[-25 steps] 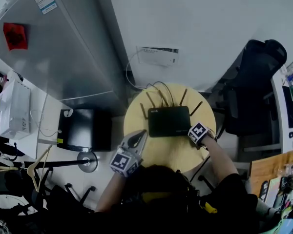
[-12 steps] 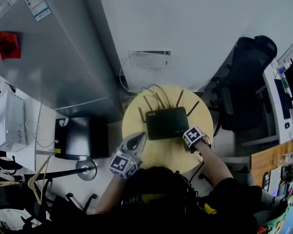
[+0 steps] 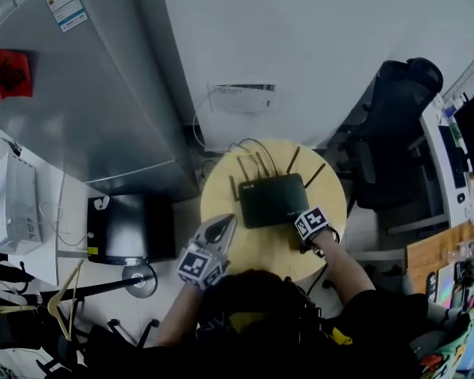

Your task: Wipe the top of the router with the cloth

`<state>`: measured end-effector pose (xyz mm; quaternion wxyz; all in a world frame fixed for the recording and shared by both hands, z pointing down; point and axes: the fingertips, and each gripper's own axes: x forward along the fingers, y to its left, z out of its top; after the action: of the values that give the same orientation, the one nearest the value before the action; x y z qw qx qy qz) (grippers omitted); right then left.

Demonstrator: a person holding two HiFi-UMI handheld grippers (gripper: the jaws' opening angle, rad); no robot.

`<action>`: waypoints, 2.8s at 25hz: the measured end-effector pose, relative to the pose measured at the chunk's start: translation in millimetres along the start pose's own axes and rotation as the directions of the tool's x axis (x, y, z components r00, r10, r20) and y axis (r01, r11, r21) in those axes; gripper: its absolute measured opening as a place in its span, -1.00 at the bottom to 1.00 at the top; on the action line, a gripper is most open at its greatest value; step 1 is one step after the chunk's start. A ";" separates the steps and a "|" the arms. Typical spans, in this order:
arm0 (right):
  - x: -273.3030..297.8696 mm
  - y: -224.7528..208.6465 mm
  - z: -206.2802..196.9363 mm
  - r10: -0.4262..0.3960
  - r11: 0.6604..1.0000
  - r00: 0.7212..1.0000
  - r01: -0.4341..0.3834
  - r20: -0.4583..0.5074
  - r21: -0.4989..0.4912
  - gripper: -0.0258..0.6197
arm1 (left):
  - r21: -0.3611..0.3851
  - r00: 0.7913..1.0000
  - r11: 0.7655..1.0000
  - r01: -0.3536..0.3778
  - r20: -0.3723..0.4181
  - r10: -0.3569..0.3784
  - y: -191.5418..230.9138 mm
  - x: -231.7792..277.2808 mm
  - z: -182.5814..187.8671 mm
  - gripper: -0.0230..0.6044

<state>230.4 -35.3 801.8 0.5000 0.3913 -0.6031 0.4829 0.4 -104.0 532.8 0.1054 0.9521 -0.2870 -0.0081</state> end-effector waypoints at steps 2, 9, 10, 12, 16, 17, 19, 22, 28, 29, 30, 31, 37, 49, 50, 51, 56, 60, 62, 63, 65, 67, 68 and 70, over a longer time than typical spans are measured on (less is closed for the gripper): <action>1.6 8.9 1.8 -0.001 1.000 1.000 0.001 0.002 -0.022 -0.74 | -0.005 1.000 1.000 0.006 -0.002 -0.006 1.7 0.4 0.3 -0.94; 7.3 38.8 9.0 0.009 0.999 1.000 -0.008 0.018 -0.049 -0.74 | -0.008 0.999 1.000 0.026 -0.025 -0.026 8.8 -1.8 -2.4 -0.94; 8.4 43.0 10.1 0.012 0.999 1.000 -0.011 0.022 -0.051 -0.74 | -0.007 0.999 1.000 0.030 -0.023 -0.030 10.1 -2.4 -2.1 -0.94; 10.3 52.1 12.6 0.021 0.998 0.999 -0.020 0.029 -0.053 -0.74 | -0.004 0.999 0.999 0.038 -0.024 -0.038 13.4 -3.9 -3.1 -0.94; 13.4 68.4 18.3 0.036 0.998 0.999 -0.033 0.041 -0.057 -0.74 | -0.019 0.998 0.999 0.033 -0.051 -0.034 22.2 -8.0 -8.2 -0.94; 14.2 72.0 19.4 0.039 0.997 0.998 -0.036 0.041 -0.062 -0.74 | -0.019 0.998 0.999 0.035 -0.055 -0.036 23.6 -8.7 -8.6 -0.94; 15.2 78.3 21.2 0.040 0.997 0.998 -0.038 0.038 -0.070 -0.74 | -0.012 0.997 0.999 0.049 -0.053 -0.050 25.2 -9.4 -8.3 -0.94; 18.5 88.3 24.8 0.040 0.996 0.999 -0.037 0.034 -0.078 -0.74 | -0.003 0.997 0.998 0.063 -0.055 -0.063 29.6 -12.7 -8.2 -0.94; 21.1 110.7 31.8 0.071 0.992 0.997 -0.067 0.033 -0.105 -0.74 | -0.007 0.997 0.999 0.053 -0.053 -0.053 42.2 -20.4 -8.7 -0.94; 22.2 114.4 32.9 0.074 0.992 0.997 -0.070 0.033 -0.108 -0.74 | -0.004 0.997 0.999 0.054 -0.050 -0.054 43.7 -21.4 -8.2 -0.94; 23.4 117.6 34.0 0.073 0.991 0.997 -0.069 0.033 -0.111 -0.74 | -0.004 0.997 0.999 0.054 -0.050 -0.054 45.3 -22.6 -8.1 -0.94; 24.4 120.1 34.9 0.068 0.991 0.997 -0.064 0.030 -0.115 -0.74 | -0.006 0.997 0.999 0.053 -0.051 -0.054 47.1 -23.8 -8.5 -0.94; 26.9 136.5 38.7 0.067 0.988 0.998 -0.065 0.011 -0.137 -0.74 | -0.026 0.998 0.999 0.036 -0.059 -0.037 56.6 -35.4 -11.2 -0.94; 32.3 177.5 51.4 0.097 0.976 0.995 -0.095 0.000 -0.198 -0.74 | -0.026 0.999 1.000 0.017 -0.045 -0.018 71.0 -59.8 -11.1 -0.94; 32.6 180.2 52.4 0.101 0.974 0.995 -0.099 0.000 -0.203 -0.74 | -0.023 0.999 1.000 0.012 -0.045 -0.013 71.7 -62.1 -11.9 -0.94; 32.7 182.6 53.2 0.104 0.972 0.995 -0.102 -0.002 -0.209 -0.74 | -0.024 0.999 1.000 0.002 -0.047 -0.004 72.3 -64.3 -12.4 -0.94; 34.0 194.9 56.8 0.132 0.959 0.991 -0.129 -0.004 -0.253 -0.74 | -0.015 0.998 0.998 -0.054 -0.036 0.053 72.8 -74.2 -10.4 -0.94; 25.2 209.4 57.7 0.191 0.934 0.980 -0.164 0.054 -0.318 -0.74 | -0.011 0.996 0.996 -0.086 -0.036 0.085 62.7 -73.8 -8.7 -0.94; 12.0 217.3 57.3 0.233 0.912 0.967 -0.181 0.102 -0.369 -0.74 | 0.001 0.997 0.997 -0.078 -0.029 0.078 50.3 -69.1 -6.3 -0.94; 4.7 219.7 56.1 0.246 0.901 0.962 -0.181 0.121 -0.394 -0.74 | 0.009 0.997 0.997 -0.075 -0.031 0.075 44.1 -66.3 -5.7 -0.94; -8.6 221.2 50.5 0.255 0.883 0.956 -0.170 0.145 -0.437 -0.74 | 0.024 0.996 0.996 -0.081 -0.043 0.082 32.7 -61.7 -5.4 -0.94; -20.2 221.2 40.4 0.265 0.865 0.951 -0.162 0.157 -0.475 -0.74 | 0.029 0.995 0.995 -0.094 -0.040 0.096 20.3 -59.5 -3.3 -0.94; -25.1 220.8 34.6 0.272 0.856 0.949 -0.161 0.162 -0.491 -0.74 | 0.031 0.994 0.994 -0.102 -0.035 0.103 13.8 -59.6 -2.1 -0.94; -32.4 219.9 24.5 0.283 0.845 0.944 -0.160 0.172 -0.511 -0.74 | 0.036 0.993 0.992 -0.118 -0.026 0.119 3.7 -62.1 -0.1 -0.94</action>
<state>21.2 -9.5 727.2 0.4464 0.2346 -0.8028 0.3181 -53.4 -73.0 530.9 0.0935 0.9351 -0.3413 0.0166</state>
